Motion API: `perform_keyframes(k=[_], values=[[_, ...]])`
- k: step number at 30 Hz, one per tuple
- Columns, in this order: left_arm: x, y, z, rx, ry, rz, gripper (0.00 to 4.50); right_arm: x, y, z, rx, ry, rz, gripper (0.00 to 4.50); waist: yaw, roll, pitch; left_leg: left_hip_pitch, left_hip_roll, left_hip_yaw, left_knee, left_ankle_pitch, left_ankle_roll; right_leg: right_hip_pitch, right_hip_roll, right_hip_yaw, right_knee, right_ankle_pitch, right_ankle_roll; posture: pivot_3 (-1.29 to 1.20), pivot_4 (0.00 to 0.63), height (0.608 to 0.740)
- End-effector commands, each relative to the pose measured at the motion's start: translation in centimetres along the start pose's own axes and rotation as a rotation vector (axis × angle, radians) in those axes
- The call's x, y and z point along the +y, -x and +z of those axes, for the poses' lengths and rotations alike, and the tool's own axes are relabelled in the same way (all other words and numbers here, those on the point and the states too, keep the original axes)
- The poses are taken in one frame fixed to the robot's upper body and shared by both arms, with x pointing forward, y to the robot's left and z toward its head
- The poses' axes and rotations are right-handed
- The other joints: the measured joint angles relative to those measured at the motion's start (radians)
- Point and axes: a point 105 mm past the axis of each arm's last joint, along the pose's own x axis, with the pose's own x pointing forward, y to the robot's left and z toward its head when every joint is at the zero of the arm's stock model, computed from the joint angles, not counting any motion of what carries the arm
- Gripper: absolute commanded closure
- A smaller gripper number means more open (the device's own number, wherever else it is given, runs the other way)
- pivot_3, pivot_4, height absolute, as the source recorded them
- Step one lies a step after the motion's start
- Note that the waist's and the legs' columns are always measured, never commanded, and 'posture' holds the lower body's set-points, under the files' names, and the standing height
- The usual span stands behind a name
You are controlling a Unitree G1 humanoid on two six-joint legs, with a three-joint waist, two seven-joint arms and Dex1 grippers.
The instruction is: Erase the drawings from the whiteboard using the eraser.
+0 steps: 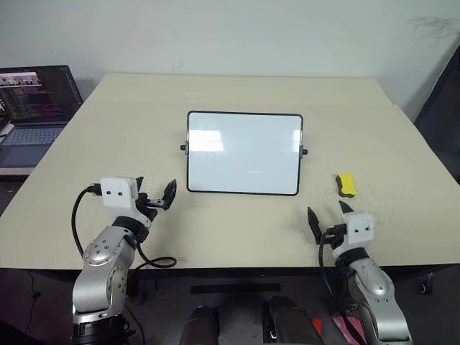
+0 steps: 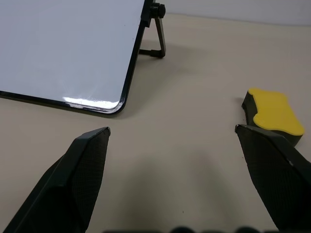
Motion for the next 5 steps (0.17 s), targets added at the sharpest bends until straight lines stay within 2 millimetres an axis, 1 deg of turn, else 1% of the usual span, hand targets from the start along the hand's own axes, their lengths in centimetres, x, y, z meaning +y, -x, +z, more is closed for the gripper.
perform_keyframes(k=[1,5], values=[[-0.15,-0.01,1.64,-0.072,-0.017,0.010,0.00,-0.35,0.10,2.40,-0.090,0.031,0.000,0.03,-0.001,0.000,0.000,0.000,0.000,0.000,0.000,0.000,0.000,0.000,0.000,0.000,0.000,0.000,0.000,0.00,0.150,0.740],[-0.24,0.03,1.58,-0.082,-0.017,0.029,0.00,-0.93,0.08,2.76,-0.093,0.047,-0.004,0.03,-0.001,0.000,0.000,-0.001,-0.001,0.001,0.000,0.000,0.000,0.000,-0.001,0.001,-0.003,0.000,0.000,0.00,0.150,0.740]])
